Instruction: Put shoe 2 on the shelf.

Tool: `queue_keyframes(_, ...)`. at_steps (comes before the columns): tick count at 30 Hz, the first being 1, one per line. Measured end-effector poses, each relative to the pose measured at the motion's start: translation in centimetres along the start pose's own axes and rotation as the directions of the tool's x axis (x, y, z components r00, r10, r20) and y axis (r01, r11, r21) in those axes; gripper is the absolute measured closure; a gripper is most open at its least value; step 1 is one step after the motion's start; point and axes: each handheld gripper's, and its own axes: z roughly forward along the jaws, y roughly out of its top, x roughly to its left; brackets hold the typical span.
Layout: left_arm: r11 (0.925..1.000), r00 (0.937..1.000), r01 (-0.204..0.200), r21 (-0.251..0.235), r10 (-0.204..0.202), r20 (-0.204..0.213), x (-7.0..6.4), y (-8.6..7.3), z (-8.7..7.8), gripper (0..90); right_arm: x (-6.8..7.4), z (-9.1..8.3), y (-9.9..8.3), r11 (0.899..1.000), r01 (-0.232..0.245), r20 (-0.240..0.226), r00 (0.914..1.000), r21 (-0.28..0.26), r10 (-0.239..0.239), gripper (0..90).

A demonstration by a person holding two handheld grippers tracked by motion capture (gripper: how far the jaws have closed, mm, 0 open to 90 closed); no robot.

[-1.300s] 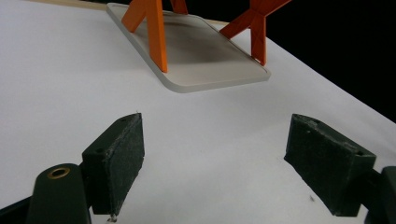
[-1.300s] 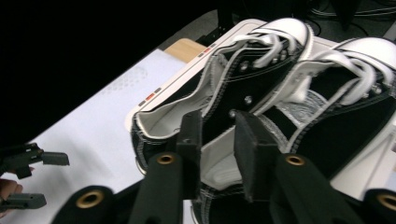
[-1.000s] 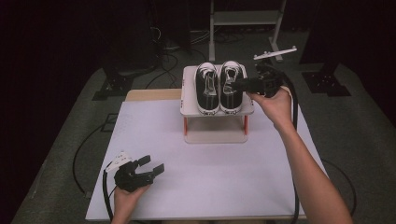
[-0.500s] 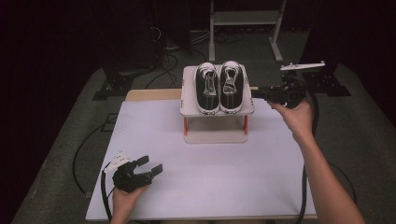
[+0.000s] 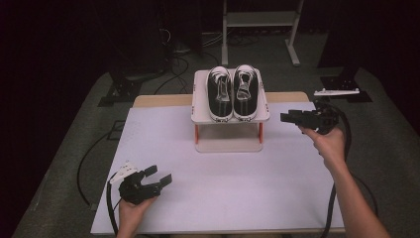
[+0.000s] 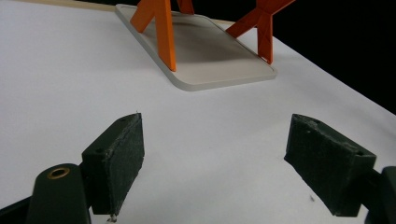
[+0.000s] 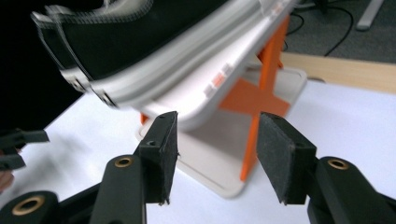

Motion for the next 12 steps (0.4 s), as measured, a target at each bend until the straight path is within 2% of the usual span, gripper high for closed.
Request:
queue_keyframes(6, 1.0000, 1.0000, 0.003, 0.000, -0.003, -0.002, 0.0, 0.0, 0.0, 18.9, -1.6, -1.0, -3.0, 1.000, -0.026, 0.007, 0.9996, 0.005, 0.026, 44.9)
queue_keyframes(12, 1.0000, 1.0000, -0.005, -0.001, 0.005, -0.004, -0.1, 0.1, -0.1, 18.8, -2.7, -2.6, -7.2, 0.999, -0.051, 0.012, 0.9986, -0.003, 0.051, 43.0)
